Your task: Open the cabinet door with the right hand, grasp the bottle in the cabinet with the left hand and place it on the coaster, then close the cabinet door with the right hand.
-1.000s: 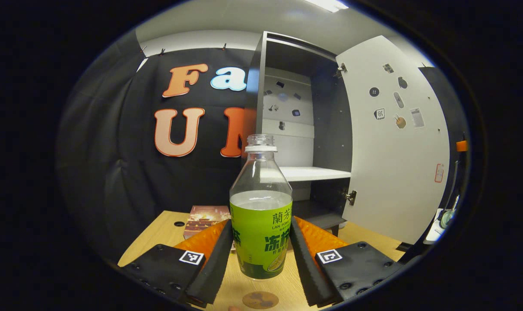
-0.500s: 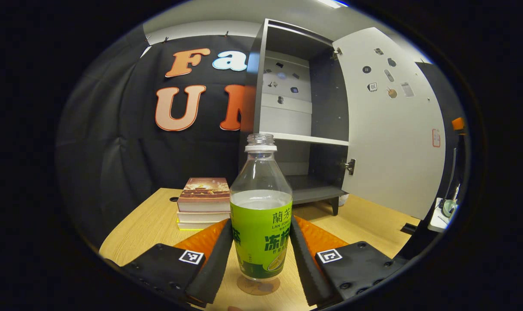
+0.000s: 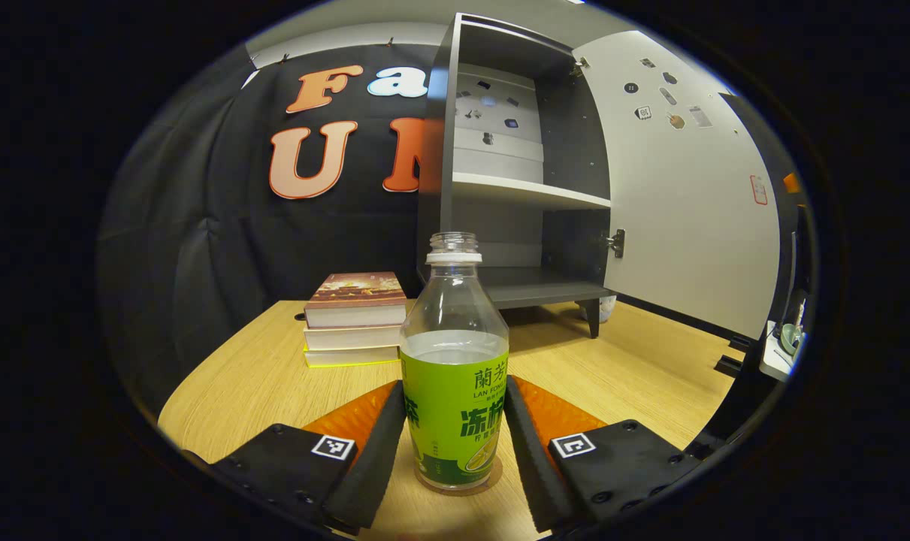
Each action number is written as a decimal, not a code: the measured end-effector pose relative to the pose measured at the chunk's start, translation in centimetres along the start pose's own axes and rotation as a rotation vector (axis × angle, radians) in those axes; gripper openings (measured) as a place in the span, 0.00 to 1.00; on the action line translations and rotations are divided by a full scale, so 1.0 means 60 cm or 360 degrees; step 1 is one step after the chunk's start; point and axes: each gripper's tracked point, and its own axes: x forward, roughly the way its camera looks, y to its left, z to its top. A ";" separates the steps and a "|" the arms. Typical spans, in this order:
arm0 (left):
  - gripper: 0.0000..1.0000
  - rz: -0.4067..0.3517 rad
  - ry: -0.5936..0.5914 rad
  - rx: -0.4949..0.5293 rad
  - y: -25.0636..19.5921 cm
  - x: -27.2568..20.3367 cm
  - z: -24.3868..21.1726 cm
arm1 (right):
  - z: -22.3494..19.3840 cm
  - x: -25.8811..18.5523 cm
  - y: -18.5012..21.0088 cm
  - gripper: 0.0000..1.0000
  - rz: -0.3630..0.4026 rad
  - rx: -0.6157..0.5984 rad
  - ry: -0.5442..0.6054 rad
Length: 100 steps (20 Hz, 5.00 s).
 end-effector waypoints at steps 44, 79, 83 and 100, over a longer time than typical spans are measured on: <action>0.92 0.0007 0.0155 0.0008 -0.008 -0.012 -0.048 | -0.076 0.052 -0.021 0.93 0.0001 -0.0038 0.0082; 0.98 0.0137 -0.0145 0.0011 0.102 -0.249 0.121 | -0.189 0.106 0.254 0.89 0.0454 -0.0072 0.0273; 0.96 0.0234 -0.0242 0.0004 0.153 -0.274 0.176 | -0.192 0.101 0.311 0.89 0.0559 -0.0058 0.0289; 0.99 0.0613 -0.0497 -0.0022 0.348 -0.378 0.342 | -0.169 0.122 0.596 0.92 0.0981 0.0053 0.0266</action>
